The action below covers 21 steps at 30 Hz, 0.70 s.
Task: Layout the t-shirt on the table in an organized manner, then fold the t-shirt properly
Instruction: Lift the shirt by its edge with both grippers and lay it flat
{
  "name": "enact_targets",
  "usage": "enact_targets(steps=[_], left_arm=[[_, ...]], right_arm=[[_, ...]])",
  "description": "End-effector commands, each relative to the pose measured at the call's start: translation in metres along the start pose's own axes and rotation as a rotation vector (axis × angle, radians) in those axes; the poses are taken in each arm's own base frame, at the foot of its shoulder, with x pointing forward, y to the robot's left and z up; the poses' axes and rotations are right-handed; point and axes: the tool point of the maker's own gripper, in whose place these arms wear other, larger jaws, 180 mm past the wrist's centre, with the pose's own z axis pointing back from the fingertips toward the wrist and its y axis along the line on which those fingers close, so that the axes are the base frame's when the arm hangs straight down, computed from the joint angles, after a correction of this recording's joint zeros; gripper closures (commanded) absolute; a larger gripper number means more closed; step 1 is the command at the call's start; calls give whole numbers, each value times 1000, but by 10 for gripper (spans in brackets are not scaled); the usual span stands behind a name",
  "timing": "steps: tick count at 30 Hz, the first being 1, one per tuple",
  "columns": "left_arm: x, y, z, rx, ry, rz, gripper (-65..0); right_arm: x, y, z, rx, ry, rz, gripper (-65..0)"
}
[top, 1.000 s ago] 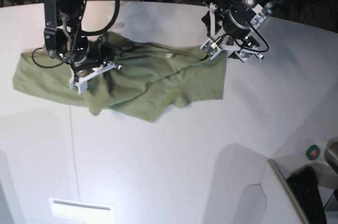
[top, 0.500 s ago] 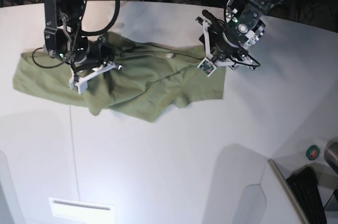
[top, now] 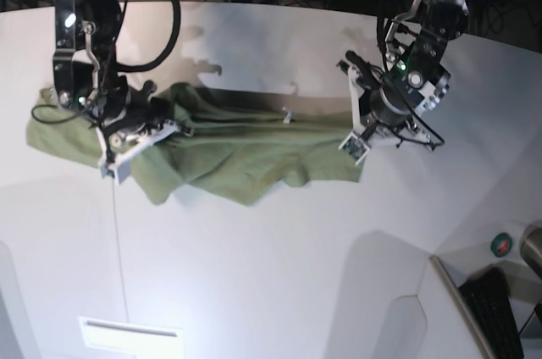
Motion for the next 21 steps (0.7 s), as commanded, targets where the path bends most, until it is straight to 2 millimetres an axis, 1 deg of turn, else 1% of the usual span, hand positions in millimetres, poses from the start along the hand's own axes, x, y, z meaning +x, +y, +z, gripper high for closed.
enact_targets(steps=[1,3,4,5,6,8,9,10,11,13,15,17,18,20,21], left_arm=[[23,33,7,89,-46,-9,0],[55,62,11,145,-92,6,0],[72,76,12,167,-116,10,0],[91,85,10,180,-139,8,0],[105,99,7,203,-144,4,0],[134,128,3,246,-161,23,0],[164,139,7,258,-211,31,0],[190,146,11,264,-255,40,0],[215,156,17,274,-294,51,0],[268,180,34,299,-380,61,0],[318,201,58,319,-470,73,0],[369,222,92,344,-569,83,0],[390,232,114,363,-616,84,0],[415,246,153,404,-696,78,0],[424,249,173,425,-742,73,0]], right_arm=[[45,9,12,12,-103,62,0],[83,19,20,17,-148,119,0],[101,20,22,13,-169,130,0],[118,19,23,7,-188,136,0],[141,18,25,-4,-221,141,0],[188,8,31,-42,-283,149,0],[214,5,36,-53,-323,158,0],[236,3,42,-58,-357,177,0],[259,4,49,-59,-395,200,0],[305,3,70,-63,-476,233,0],[350,3,100,-74,-569,248,0],[396,3,146,-85,-694,281,0],[416,8,171,-81,-759,307,0],[445,18,217,-75,-866,353,0],[458,22,243,-77,-920,370,0]])
